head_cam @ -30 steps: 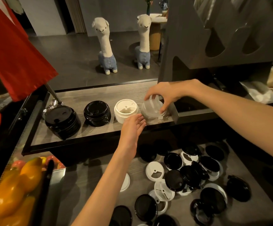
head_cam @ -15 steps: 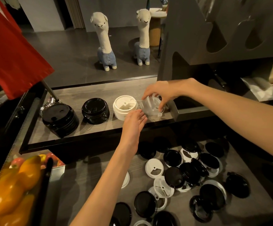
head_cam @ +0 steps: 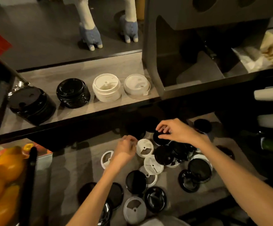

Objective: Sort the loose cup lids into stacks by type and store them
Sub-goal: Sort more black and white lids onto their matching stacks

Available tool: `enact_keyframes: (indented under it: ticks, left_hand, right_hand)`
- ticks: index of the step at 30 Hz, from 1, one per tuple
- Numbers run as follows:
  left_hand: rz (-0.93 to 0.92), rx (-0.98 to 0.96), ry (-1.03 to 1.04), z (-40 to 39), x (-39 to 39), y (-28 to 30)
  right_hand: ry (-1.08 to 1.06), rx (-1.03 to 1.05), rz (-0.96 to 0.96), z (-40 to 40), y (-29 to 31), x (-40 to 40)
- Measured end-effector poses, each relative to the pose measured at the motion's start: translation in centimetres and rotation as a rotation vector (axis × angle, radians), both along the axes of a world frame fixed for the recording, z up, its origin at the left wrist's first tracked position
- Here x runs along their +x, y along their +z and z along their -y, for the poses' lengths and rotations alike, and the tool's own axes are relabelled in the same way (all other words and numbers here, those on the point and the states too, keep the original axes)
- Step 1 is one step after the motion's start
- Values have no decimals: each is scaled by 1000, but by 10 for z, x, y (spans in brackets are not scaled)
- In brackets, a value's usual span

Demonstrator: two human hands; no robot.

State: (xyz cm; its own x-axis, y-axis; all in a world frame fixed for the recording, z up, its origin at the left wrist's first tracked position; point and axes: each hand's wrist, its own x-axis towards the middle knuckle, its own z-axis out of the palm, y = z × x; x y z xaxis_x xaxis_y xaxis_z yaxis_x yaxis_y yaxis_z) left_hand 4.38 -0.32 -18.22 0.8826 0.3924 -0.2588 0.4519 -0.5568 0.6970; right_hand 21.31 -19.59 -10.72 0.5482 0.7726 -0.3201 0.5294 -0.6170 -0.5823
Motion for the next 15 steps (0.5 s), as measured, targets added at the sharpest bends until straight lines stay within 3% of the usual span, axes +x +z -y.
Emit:
enact_keyframes:
  ticks: [4,11,15]
  left_hand:
    - [-124,291,-217,-3,31,-48]
    - [-465,464,-450,-4,42,-65]
    - [-455,546,-445,-7,16,-77]
  right_hand:
    - [-41,-253,117,-11,-79,9]
    - [147,-463,222,-48,-118,9]
    - [224,-458,267,-39,-135,-3]
